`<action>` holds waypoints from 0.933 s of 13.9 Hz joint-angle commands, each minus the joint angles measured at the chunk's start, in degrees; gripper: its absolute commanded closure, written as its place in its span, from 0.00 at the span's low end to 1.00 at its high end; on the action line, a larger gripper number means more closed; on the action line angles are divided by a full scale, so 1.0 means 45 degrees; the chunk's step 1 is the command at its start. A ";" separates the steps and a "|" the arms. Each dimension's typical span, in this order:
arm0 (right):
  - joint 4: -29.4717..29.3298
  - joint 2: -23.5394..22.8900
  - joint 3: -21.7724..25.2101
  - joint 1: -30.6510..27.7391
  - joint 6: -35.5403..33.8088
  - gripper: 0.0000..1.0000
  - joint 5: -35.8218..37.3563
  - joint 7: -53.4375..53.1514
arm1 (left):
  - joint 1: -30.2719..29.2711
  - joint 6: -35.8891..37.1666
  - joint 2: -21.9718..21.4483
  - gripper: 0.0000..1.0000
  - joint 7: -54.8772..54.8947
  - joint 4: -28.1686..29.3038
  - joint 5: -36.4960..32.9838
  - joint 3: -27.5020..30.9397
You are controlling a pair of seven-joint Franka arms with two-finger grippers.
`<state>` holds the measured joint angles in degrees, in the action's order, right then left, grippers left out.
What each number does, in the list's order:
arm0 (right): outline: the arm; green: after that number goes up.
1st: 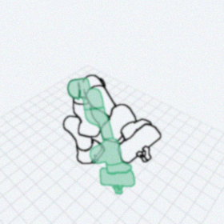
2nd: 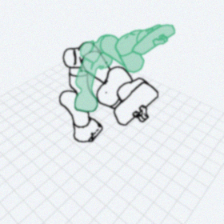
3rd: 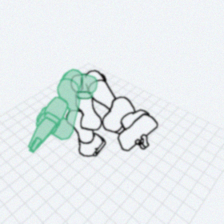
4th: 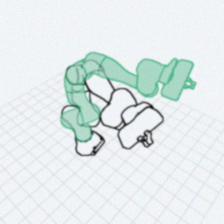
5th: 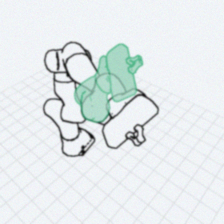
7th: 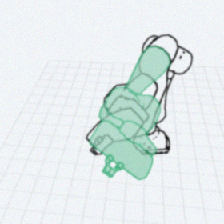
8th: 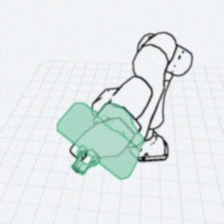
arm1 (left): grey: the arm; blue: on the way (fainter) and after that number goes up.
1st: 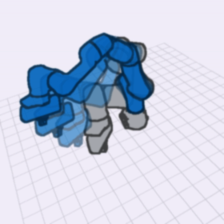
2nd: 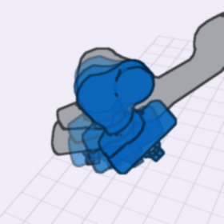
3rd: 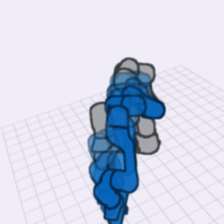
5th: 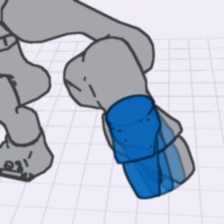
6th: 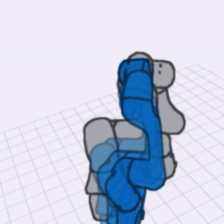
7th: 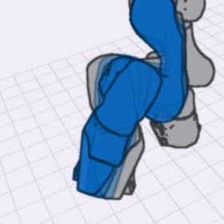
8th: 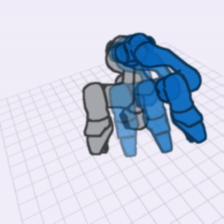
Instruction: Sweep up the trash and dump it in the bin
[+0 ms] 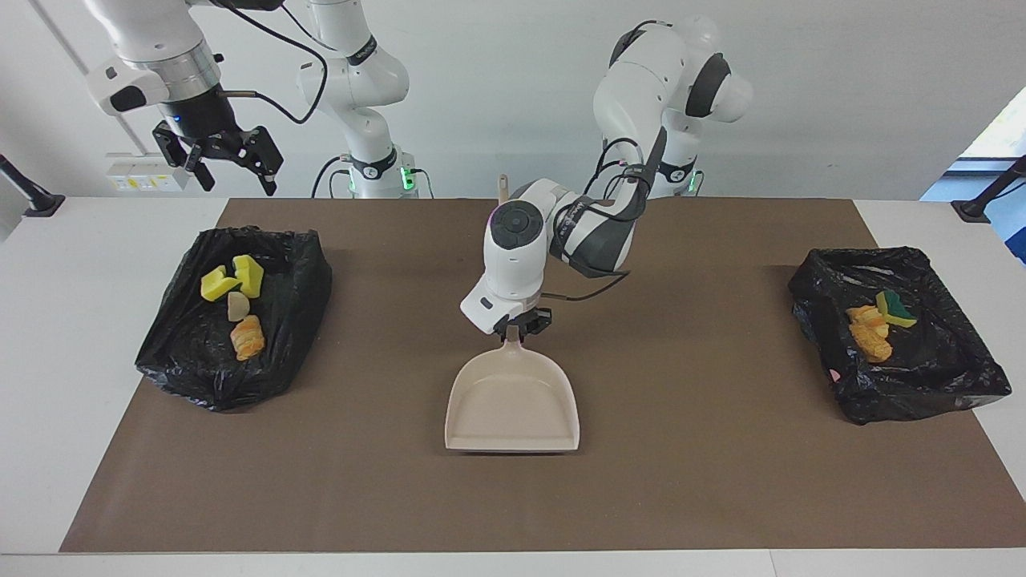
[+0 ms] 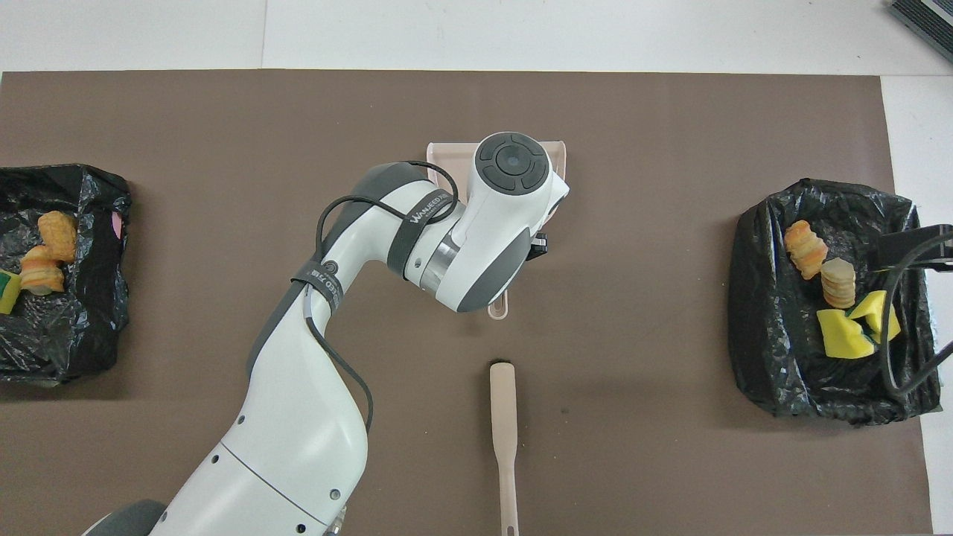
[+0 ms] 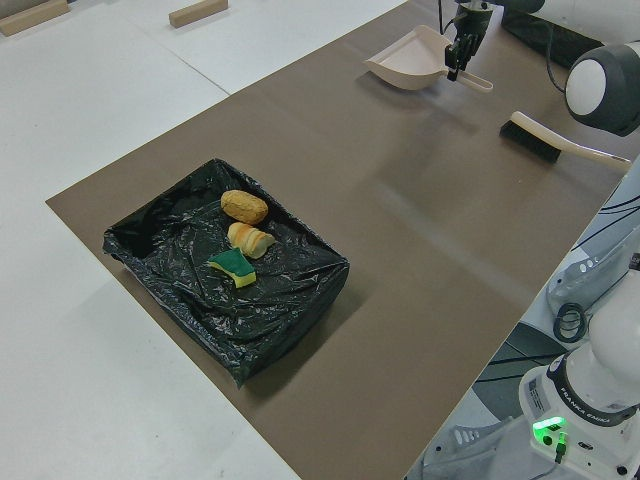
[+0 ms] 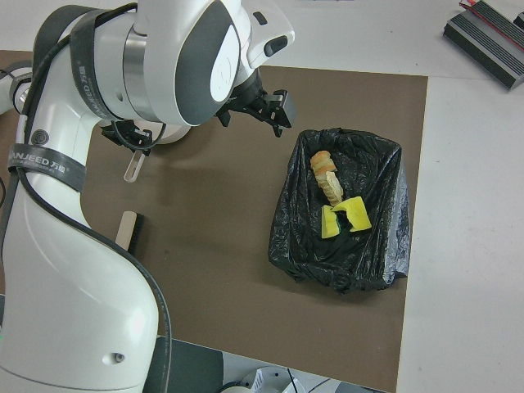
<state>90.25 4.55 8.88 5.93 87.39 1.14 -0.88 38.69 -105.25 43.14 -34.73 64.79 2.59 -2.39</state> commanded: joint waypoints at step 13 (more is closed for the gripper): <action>-0.0133 -0.0015 -0.0001 -0.0028 0.0248 0.00 -0.0116 0.0528 | 0.0015 -0.0557 -0.0502 0.29 -0.0076 0.0739 -0.0322 0.0257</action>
<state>90.21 4.55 8.88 5.97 88.36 0.86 1.09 38.66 -107.57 43.38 -34.83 65.79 2.35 -1.55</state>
